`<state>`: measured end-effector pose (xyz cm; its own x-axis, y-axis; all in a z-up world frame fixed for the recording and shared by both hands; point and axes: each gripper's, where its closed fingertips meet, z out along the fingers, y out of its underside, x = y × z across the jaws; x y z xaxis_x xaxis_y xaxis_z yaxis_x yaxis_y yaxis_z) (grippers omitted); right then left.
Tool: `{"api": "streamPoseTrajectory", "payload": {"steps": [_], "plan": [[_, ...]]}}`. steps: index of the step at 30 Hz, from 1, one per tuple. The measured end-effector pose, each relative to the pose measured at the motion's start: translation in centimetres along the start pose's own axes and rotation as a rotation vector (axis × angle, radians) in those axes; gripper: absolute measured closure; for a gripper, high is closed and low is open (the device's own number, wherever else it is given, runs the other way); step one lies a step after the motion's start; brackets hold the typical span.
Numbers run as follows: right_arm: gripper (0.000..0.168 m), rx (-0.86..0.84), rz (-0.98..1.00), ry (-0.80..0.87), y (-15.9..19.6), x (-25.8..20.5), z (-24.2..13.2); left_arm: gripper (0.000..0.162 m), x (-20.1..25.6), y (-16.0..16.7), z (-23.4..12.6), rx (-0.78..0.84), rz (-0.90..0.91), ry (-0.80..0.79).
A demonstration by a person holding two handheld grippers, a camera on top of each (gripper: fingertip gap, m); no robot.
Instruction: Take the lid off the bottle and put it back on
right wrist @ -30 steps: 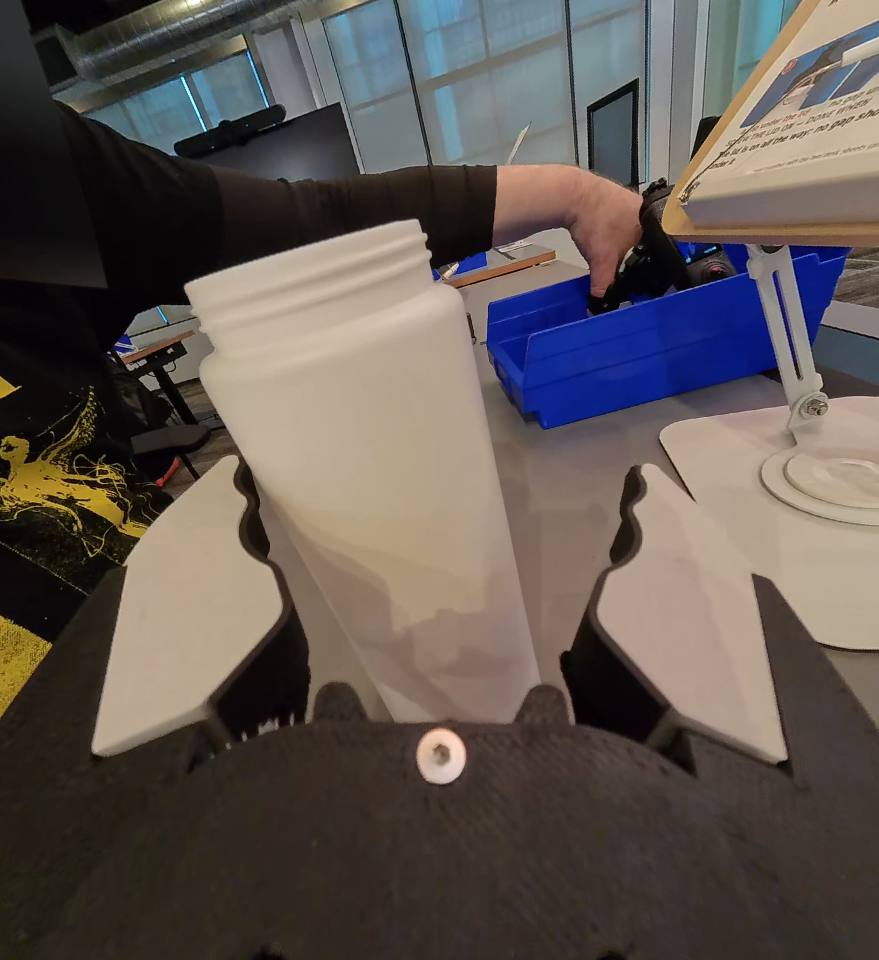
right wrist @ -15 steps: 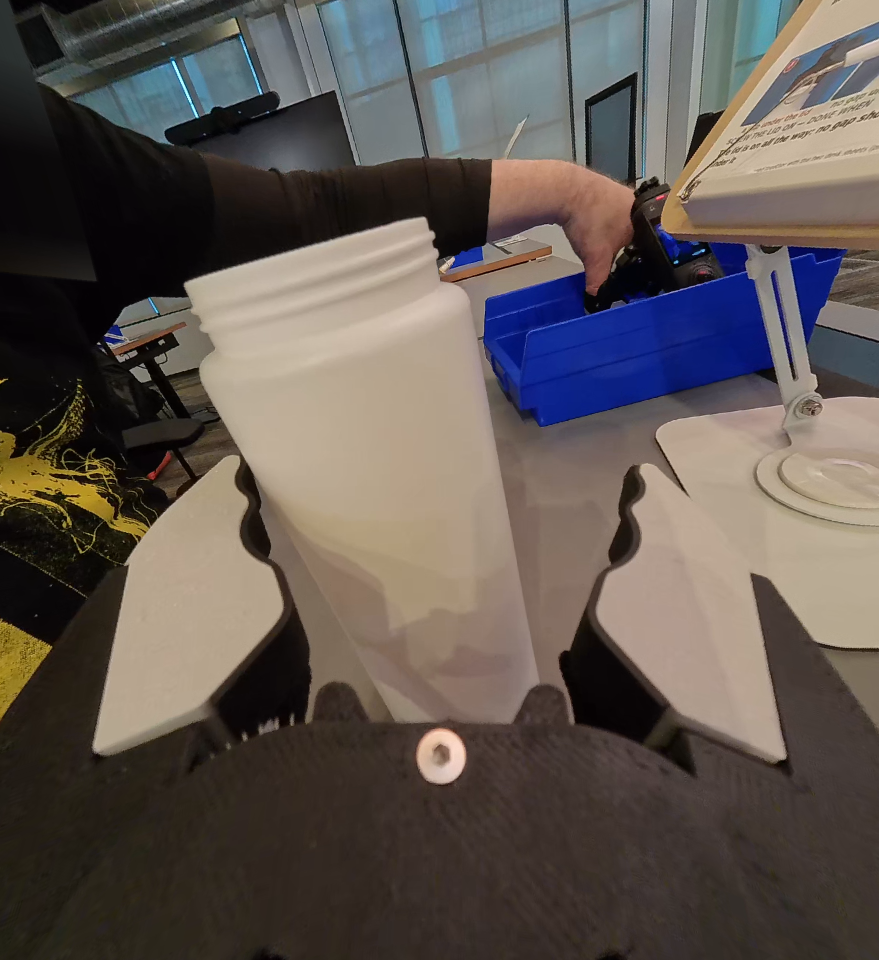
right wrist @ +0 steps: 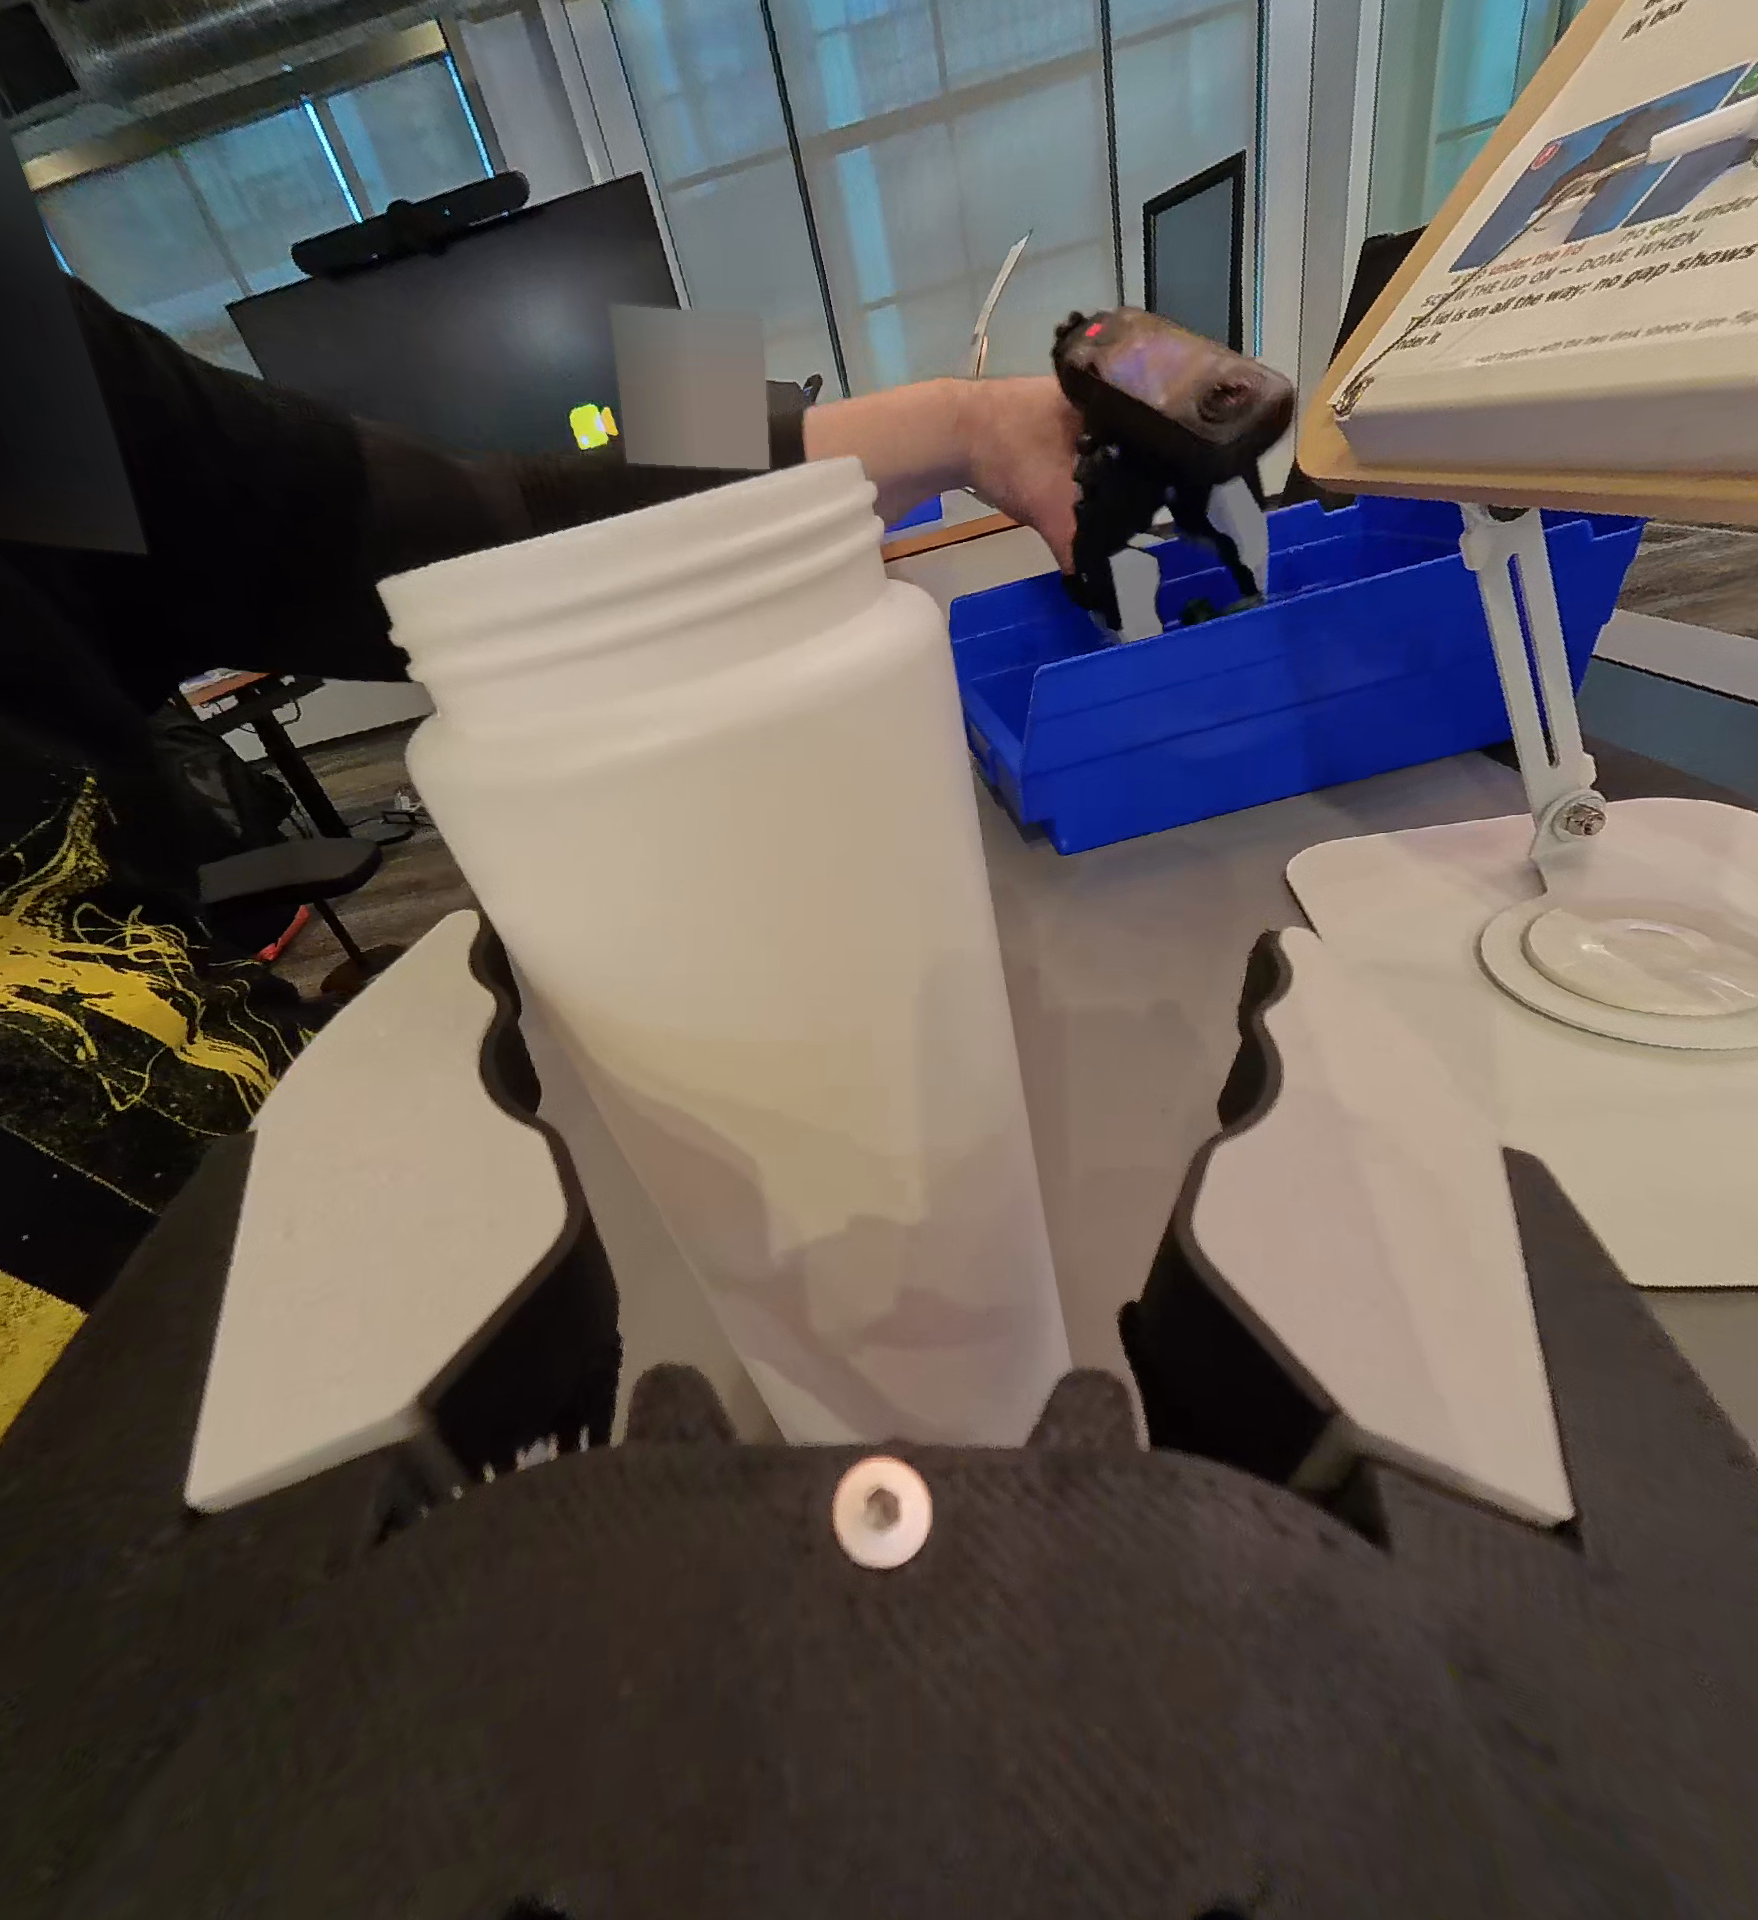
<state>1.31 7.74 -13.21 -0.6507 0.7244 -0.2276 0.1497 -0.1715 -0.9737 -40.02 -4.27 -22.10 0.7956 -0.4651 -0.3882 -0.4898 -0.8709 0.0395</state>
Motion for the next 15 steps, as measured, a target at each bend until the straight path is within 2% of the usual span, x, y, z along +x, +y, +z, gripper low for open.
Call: {"api": "streamPoseTrajectory", "payload": {"steps": [7, 15], "plan": [[0.039, -0.031, -0.047, 0.027, -0.3, -0.3, -0.1, 0.089, 3.0, -2.3, -6.7, 0.219, -0.058, -0.159], [0.038, -0.036, -0.116, 0.029, -1.5, -1.4, -0.5, 0.09, 7.0, -4.7, -13.4, 0.377, -0.076, -0.29]]}}
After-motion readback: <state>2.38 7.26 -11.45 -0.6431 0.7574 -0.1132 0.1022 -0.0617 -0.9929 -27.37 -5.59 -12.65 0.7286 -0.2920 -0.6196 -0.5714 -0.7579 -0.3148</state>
